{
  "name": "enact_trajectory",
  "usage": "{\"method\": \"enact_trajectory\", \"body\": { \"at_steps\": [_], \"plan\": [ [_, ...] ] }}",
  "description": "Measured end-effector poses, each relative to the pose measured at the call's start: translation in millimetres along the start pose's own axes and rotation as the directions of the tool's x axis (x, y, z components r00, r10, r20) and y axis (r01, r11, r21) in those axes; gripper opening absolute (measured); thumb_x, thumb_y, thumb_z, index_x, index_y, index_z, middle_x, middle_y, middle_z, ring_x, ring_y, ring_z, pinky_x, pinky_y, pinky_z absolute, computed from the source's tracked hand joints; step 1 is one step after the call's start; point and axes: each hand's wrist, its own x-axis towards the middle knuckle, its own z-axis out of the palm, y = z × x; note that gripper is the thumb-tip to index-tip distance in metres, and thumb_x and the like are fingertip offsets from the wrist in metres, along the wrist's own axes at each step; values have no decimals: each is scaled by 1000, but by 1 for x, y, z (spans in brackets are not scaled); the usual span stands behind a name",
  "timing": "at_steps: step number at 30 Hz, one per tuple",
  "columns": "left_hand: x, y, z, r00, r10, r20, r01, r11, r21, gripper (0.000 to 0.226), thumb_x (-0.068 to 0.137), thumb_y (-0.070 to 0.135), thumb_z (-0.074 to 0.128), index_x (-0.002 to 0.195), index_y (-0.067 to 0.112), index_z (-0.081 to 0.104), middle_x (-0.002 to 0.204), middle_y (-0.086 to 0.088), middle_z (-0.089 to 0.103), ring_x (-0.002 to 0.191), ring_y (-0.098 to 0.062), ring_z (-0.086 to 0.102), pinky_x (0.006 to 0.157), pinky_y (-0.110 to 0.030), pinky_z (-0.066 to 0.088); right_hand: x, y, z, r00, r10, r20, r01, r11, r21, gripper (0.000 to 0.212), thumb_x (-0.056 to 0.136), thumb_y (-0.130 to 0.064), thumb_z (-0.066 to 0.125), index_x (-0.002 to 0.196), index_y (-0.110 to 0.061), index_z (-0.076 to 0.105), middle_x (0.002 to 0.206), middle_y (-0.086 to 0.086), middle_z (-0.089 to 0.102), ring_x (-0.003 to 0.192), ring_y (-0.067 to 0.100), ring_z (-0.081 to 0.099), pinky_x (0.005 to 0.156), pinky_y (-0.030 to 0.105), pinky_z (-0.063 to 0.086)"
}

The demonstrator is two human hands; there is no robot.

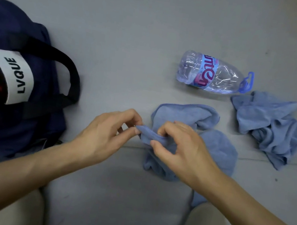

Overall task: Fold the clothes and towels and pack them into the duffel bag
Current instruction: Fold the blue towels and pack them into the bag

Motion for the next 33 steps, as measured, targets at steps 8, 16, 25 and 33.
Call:
{"method": "enact_trajectory", "body": {
  "at_steps": [8, 16, 25, 33],
  "plan": [
    [-22, -25, -36, 989, -109, -104, 114, 992, 47, 16, 102, 26, 52, 91, 38, 52, 106, 21, 67, 89, -5, 61, 69, -16, 44, 12, 30, 12, 998, 18, 57, -2, 965, -263, 12, 84, -28, 55, 82, -27, 43, 69, -12, 42, 63, 21, 49, 56, 33, 29],
    [-28, -69, -31, 912, -374, -167, 402, 897, 185, 9, 100, 31, 48, 91, 29, 49, 84, 7, 66, 69, -15, 61, 66, -40, 52, 18, 70, 22, 976, 218, -14, -203, 878, -433, 19, 86, -26, 62, 97, -18, 49, 105, 2, 53, 89, 29, 52, 61, 36, 37],
    [-35, -101, -18, 731, -644, -224, 633, 763, -130, 16, 100, 25, 48, 88, 16, 52, 80, -4, 68, 75, -18, 66, 63, -35, 47, -52, 128, 23, 936, 349, 37, -244, 722, -647, 39, 71, -17, 82, 104, -10, 62, 85, 13, 60, 69, 38, 59, 53, 37, 44],
    [-38, -114, -24, 661, -721, -208, 667, 691, -277, 12, 98, 35, 50, 91, 27, 54, 85, -3, 72, 81, -21, 73, 83, -52, 58, -84, 202, -75, 763, 546, -347, -636, 536, -555, 23, 87, -11, 68, 106, -1, 59, 91, 28, 59, 77, 47, 58, 63, 51, 52]
  ]
}}
